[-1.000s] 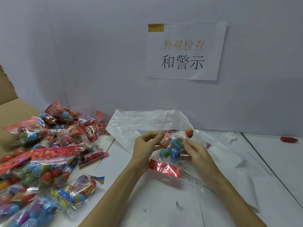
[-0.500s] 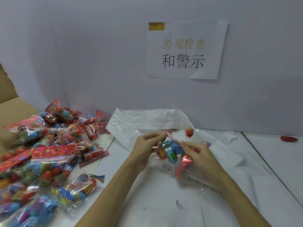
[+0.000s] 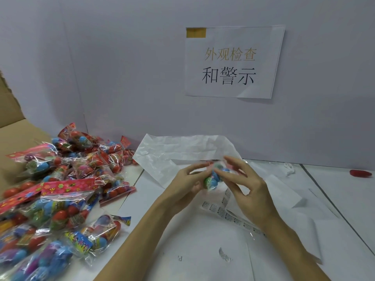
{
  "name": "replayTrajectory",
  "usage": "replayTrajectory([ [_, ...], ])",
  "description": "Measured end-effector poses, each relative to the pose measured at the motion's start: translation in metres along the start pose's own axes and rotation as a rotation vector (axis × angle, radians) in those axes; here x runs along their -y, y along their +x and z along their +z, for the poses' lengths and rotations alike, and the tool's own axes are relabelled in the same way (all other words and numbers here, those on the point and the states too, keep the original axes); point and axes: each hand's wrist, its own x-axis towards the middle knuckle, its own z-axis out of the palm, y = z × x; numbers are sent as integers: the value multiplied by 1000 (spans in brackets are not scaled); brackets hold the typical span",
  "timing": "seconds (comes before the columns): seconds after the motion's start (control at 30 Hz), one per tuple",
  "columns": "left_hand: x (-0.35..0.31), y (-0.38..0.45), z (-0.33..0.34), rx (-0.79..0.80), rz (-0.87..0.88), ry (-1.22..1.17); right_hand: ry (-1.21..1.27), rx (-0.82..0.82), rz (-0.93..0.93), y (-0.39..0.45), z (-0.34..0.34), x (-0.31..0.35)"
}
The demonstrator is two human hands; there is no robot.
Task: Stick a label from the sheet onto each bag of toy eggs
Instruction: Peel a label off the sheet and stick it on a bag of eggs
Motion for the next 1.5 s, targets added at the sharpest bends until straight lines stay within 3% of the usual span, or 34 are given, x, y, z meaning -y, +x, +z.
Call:
replayTrajectory([
  [0.1, 0, 2, 5, -115, 83, -65, -40, -98, 195, 0, 4, 2],
  [0.2, 2, 3, 8, -113, 144, -111, 350, -214, 507, 1, 8, 2],
  [0.3, 7, 2, 12, -99, 169, -85, 719, -32, 654, 2, 8, -3],
  [0.4, 12, 2, 14, -69, 187, -27, 630, 92, 615, -1, 11, -6],
  [0.53, 12, 3, 8, -111, 240, 219, 623, -22, 596, -2, 16, -14],
  [0.7, 17, 3, 9, -3, 207, 392, 558, -54, 576, -3, 14, -21],
  [0.93, 19, 6, 10, 0, 130, 208, 570, 11, 601, -2, 15, -12],
  [1.27, 19, 4, 12, 1, 105, 278, 557, 29, 597, -3, 15, -13],
  [1.33, 19, 3, 15, -74, 125, 323, 536, -17, 578, -4, 15, -12],
  [1.43, 24, 5, 14, -259, 260, 593, 269, -80, 480, -5, 14, -9],
  [1.5, 24, 6, 13, -195, 288, 510, 89, -14, 373, -6, 16, -4],
])
